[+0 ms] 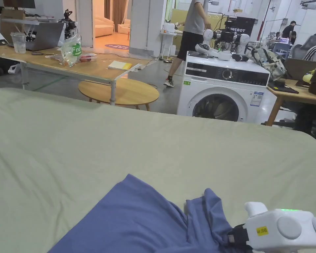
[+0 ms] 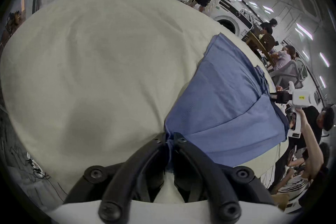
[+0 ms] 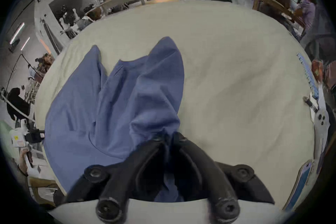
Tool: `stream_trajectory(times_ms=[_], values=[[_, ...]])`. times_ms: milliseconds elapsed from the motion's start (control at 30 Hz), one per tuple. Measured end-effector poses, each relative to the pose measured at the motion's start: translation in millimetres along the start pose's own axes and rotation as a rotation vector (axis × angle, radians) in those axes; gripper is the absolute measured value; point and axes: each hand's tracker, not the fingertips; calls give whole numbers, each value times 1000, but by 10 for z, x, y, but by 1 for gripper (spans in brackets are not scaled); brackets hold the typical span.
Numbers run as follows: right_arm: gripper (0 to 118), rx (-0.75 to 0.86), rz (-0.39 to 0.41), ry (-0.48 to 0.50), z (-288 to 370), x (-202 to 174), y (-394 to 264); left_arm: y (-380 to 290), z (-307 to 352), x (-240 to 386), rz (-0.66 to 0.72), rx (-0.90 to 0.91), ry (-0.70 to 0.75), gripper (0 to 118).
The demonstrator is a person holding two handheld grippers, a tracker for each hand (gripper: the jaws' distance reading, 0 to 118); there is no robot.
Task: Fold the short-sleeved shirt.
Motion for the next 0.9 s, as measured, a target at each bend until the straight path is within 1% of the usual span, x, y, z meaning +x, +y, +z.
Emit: stream_trajectory(times_ms=[33, 100, 167, 200, 333, 367, 400, 433, 533, 567, 667, 733, 767, 800, 900], values=[[4, 2, 7, 9, 58, -2, 1, -17, 7, 39, -11, 6, 8, 2], [4, 46, 27, -28, 212, -52, -2, -53, 22, 89, -39, 24, 26, 2], [4, 97, 30, -6, 433, -66, -10, -98, 71, 150, -54, 69, 34, 2], [4, 137, 32, -18, 561, -83, -15, -113, 116, 173, -54, 99, 35, 2], [4, 267, 41, -6, 1199, -137, -29, -51, 535, 361, -51, 273, -58, 2], [4, 313, 46, -14, 1380, -164, -24, 7, 695, 427, -55, 323, -89, 2], [4, 345, 44, -19, 1545, -181, -20, 55, 865, 476, -49, 411, -123, 1], [4, 388, 46, -35, 1742, -200, -17, 136, 1034, 561, -78, 469, -145, 1], [4, 527, 4, -63, 2278, -222, 43, 491, 1453, 836, -158, 598, -180, 1], [4, 576, -4, -78, 2446, -216, 82, 661, 1555, 925, -193, 610, -177, 1], [4, 659, -36, -137, 2854, -214, 279, 1265, 1766, 1148, -273, 698, -163, 1], [4, 707, -54, -164, 3054, -194, 454, 1680, 1880, 1322, -305, 733, -159, 1], [4, 733, -67, -172, 3127, -187, 561, 1878, 1926, 1420, -305, 723, -159, 1], [4, 755, -70, -177, 3201, -195, 659, 2041, 1958, 1505, -328, 784, -161, 1], [4, 794, -58, -250, 3392, -276, 1085, 2539, 2064, 1859, -422, 841, -93, 1]])
